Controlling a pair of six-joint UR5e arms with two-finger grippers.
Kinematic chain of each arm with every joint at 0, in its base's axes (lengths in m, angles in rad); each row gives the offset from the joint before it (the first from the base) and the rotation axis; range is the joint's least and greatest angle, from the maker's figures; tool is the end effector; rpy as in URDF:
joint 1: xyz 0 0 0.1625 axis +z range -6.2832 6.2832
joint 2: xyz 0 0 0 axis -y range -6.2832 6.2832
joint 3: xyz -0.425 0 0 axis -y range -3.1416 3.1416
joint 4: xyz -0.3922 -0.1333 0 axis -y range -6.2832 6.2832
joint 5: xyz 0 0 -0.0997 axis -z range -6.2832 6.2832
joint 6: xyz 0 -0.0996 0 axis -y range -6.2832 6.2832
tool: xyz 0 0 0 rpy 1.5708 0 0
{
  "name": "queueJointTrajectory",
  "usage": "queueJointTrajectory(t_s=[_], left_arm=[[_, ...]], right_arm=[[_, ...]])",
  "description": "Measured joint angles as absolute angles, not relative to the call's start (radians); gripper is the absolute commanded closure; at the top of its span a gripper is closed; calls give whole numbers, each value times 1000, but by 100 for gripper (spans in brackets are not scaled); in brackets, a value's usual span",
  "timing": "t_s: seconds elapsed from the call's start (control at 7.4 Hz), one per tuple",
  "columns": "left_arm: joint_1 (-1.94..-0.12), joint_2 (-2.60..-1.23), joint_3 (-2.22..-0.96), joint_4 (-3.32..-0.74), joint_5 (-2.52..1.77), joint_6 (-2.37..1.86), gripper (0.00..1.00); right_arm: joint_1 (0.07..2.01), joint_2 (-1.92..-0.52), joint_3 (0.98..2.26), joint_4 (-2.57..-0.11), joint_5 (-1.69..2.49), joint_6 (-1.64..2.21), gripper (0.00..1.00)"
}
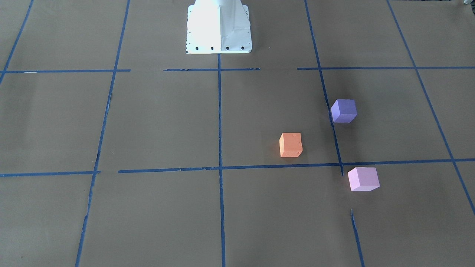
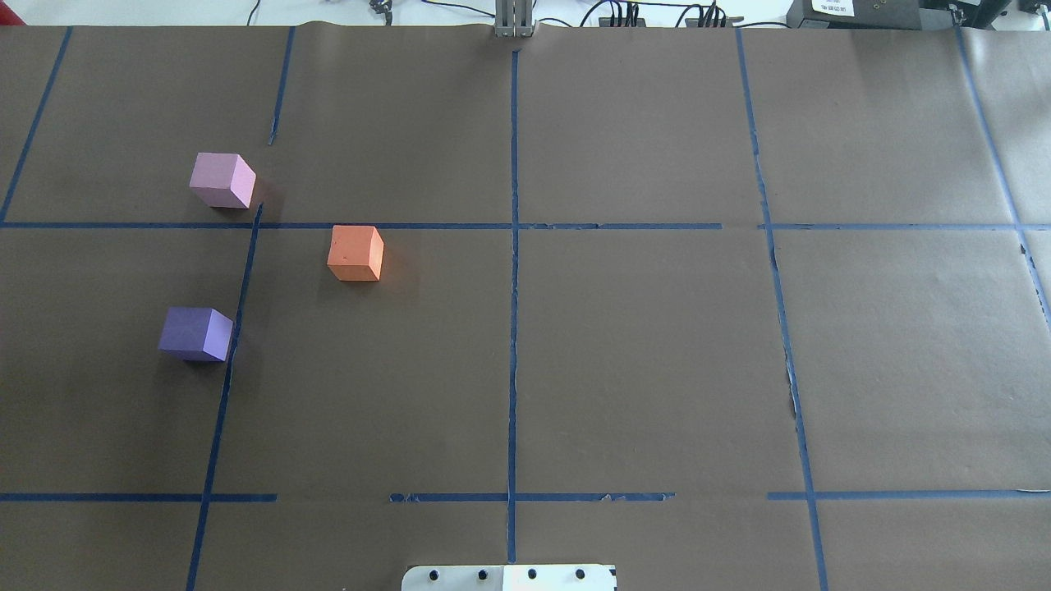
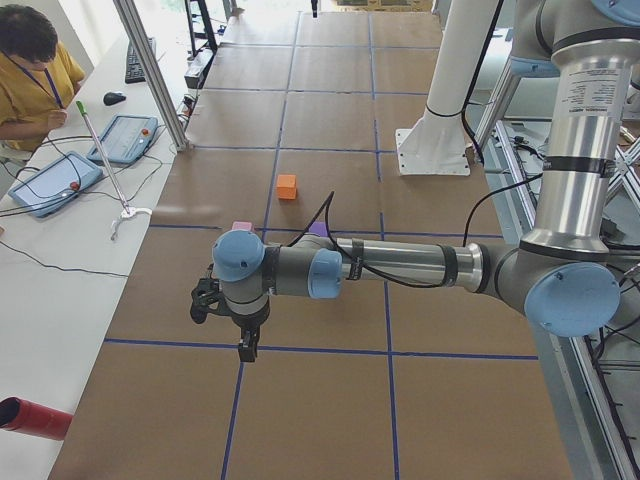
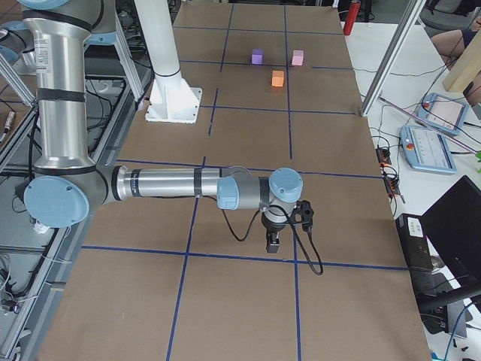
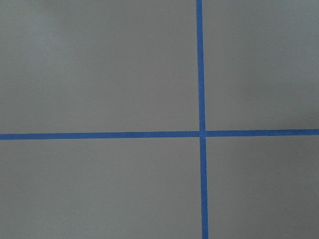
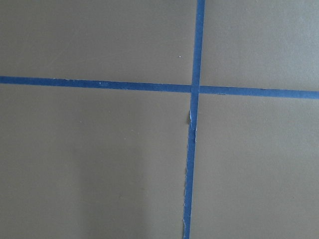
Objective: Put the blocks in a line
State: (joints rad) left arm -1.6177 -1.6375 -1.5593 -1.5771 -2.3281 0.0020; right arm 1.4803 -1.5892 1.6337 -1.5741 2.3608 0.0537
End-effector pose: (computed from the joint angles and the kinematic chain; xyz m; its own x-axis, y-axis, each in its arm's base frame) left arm -0.0894 -0.5203 0.6310 0.7280 0.0101 -0.6855 0.0453 0.9970 0.0628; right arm 0.0183 -0.4902 0.6359 0.7022 -0.0392 0.7109 0.0527 0.9986 0.0030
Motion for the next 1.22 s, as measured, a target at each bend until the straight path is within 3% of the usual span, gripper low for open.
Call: queueJointTrajectory(t_s=[1.22], left_arm=[[-1619, -1613, -1612, -1585, -2328, -26, 1]], right_arm=[[1480, -1589, 1634, -1574, 2361, 54, 0]])
